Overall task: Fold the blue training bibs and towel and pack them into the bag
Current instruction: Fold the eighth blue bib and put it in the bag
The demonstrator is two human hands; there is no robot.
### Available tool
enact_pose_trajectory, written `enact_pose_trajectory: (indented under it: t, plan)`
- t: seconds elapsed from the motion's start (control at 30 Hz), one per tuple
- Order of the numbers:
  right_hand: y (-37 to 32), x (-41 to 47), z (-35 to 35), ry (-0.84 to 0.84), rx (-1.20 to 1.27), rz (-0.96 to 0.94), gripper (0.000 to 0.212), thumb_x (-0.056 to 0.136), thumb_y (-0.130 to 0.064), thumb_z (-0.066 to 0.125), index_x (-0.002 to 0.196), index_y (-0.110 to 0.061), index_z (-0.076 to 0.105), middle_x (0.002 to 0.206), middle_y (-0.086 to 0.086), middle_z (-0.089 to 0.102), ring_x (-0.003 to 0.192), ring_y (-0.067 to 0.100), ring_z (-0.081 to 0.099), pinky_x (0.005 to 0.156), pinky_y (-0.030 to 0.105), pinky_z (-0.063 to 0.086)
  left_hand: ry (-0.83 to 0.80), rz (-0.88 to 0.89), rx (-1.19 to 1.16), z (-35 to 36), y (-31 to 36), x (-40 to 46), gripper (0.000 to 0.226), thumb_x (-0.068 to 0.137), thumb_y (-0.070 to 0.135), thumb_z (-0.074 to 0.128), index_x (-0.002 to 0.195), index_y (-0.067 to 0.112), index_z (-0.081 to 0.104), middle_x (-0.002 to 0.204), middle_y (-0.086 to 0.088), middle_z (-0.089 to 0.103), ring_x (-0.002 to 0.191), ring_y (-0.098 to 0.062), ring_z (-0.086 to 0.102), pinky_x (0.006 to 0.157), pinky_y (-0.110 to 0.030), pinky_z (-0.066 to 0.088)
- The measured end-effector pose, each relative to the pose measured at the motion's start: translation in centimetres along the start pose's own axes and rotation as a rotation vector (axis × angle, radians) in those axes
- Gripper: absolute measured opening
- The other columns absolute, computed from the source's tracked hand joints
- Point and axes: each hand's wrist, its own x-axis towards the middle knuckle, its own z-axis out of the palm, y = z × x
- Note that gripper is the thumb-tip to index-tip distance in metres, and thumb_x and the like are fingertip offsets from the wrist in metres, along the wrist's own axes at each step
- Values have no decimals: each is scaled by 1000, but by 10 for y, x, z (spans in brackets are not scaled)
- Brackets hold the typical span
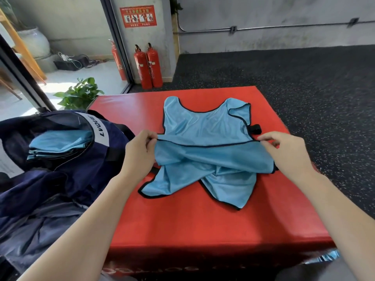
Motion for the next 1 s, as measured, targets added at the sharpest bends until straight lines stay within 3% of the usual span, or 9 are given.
enact_pose_trajectory:
  t: [0.13, 0.23, 0.33, 0.43, 0.53, 0.63, 0.7, 0.83, 1.0]
  plan:
    - [14, -10, 6, -317, -163, -56, 22, 90, -12, 69, 97, -32, 75, 89, -12, 65, 87, 11, 59, 83, 31, 47, -240, 57, 223, 2, -18, -9, 16, 94, 6, 56, 91, 20, 64, 80, 12, 62, 74, -7, 57, 68, -18, 43]
    - [26, -20, 10, -455, -256, -51, 22, 90, -17, 70, 100, -36, 75, 96, -9, 66, 98, 15, 59, 89, 38, 50, -403, -6, 371, -2, -29, -16, 18, 93, 8, 57, 91, 20, 70, 94, 5, 69, 87, -14, 62, 80, -29, 49]
    - [26, -32, 13, -419, -284, -131, 19, 92, -18, 69, 109, -25, 74, 104, -8, 70, 104, 18, 57, 92, 33, 47, -394, 6, 409, -5, -31, -25, 23, 94, 7, 56, 103, 16, 75, 108, 3, 71, 101, -19, 60, 89, -29, 47]
    - [7, -49, 15, -317, -221, -230, 25, 93, -33, 67, 114, -22, 72, 108, -11, 68, 104, 14, 57, 92, 27, 44, -310, 97, 419, -7, -22, -36, 22, 93, 8, 61, 109, 15, 74, 105, 4, 68, 102, -19, 53, 90, -25, 40]
    - [-16, -66, 19, -480, -130, -281, 37, 87, -60, 63, 111, -32, 70, 106, -23, 63, 101, -1, 56, 92, 22, 44, -397, 169, 337, -7, -7, -50, 17, 90, 22, 71, 106, 22, 75, 88, 14, 62, 89, -10, 55, 84, -23, 41]
    - [-24, -77, 25, -668, -150, -338, 45, 81, -71, 65, 111, -38, 67, 109, -26, 59, 106, -5, 53, 92, 18, 42, -596, 225, 391, -2, -7, -64, 23, 85, 44, 74, 104, 30, 73, 100, 14, 67, 99, -8, 58, 89, -26, 45]
    - [-22, -79, 28, -729, -186, -337, 43, 80, -68, 67, 110, -37, 68, 110, -24, 59, 105, -4, 51, 92, 19, 43, -650, 195, 418, -2, -11, -71, 27, 83, 51, 74, 103, 33, 72, 103, 13, 65, 101, -9, 56, 92, -31, 46]
    - [-15, -78, 33, -709, -181, -332, 24, 89, -52, 67, 102, -32, 72, 106, -22, 62, 99, -2, 56, 89, 25, 48, -598, 163, 383, -4, -16, -78, 31, 83, 43, 78, 109, 27, 72, 108, 9, 65, 105, -9, 56, 93, -24, 42]
    - [-17, -76, 19, -630, -17, -169, 1, 90, -35, 73, 91, -36, 74, 89, -21, 70, 87, -4, 63, 77, 17, 48, -565, 152, 369, -5, -24, -78, 38, 80, 54, 77, 107, 28, 72, 102, 11, 63, 101, -10, 57, 91, -27, 45]
